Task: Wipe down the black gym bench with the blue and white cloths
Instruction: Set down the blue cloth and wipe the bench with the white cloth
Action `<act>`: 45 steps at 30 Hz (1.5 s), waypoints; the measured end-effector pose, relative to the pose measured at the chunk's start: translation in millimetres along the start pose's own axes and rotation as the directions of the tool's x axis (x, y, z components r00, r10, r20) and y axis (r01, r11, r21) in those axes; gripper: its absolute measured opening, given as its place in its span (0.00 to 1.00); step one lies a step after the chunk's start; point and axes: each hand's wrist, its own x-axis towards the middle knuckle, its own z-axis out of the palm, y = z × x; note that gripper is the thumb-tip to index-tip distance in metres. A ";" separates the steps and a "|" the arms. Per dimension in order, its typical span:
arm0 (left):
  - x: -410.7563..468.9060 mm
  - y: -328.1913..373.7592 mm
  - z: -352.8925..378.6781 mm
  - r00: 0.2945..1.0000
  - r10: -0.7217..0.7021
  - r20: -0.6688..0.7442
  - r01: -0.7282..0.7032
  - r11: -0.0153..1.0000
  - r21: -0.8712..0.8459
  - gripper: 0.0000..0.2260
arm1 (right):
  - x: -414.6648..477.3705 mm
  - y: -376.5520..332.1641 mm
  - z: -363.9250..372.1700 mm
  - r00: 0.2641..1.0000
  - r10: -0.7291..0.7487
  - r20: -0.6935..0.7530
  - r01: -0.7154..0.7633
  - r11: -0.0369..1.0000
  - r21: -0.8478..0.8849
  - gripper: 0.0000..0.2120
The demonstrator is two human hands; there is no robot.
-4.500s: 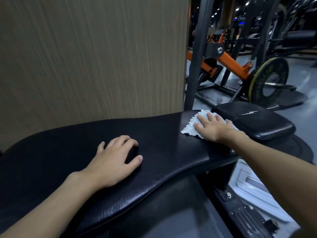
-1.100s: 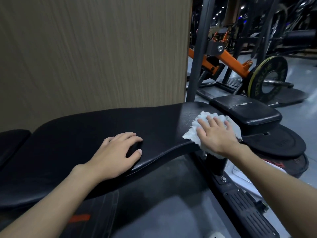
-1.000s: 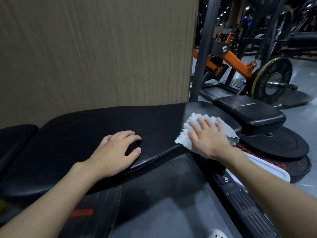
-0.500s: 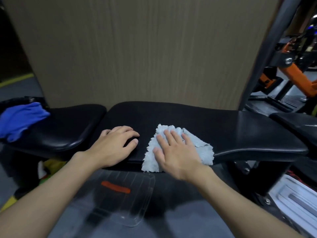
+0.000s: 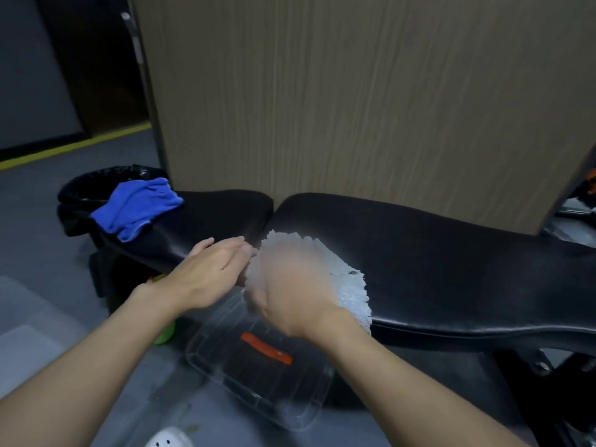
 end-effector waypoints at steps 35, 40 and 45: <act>33.1 142.4 49.6 0.950 0.233 0.207 -0.248 0.967 0.050 0.22 | -135.8 180.6 42.4 0.866 -0.038 -0.498 -0.047 0.986 -0.157 0.37; 45.6 179.7 67.1 0.913 0.325 0.245 -0.349 0.935 0.063 0.22 | -158.4 231.7 43.1 0.860 -0.058 -0.507 -0.040 0.983 -0.180 0.38; 55.3 206.7 78.5 0.886 0.399 0.238 -0.430 0.898 0.097 0.20 | -175.4 263.7 45.5 0.843 -0.008 -0.538 -0.096 0.982 -0.165 0.35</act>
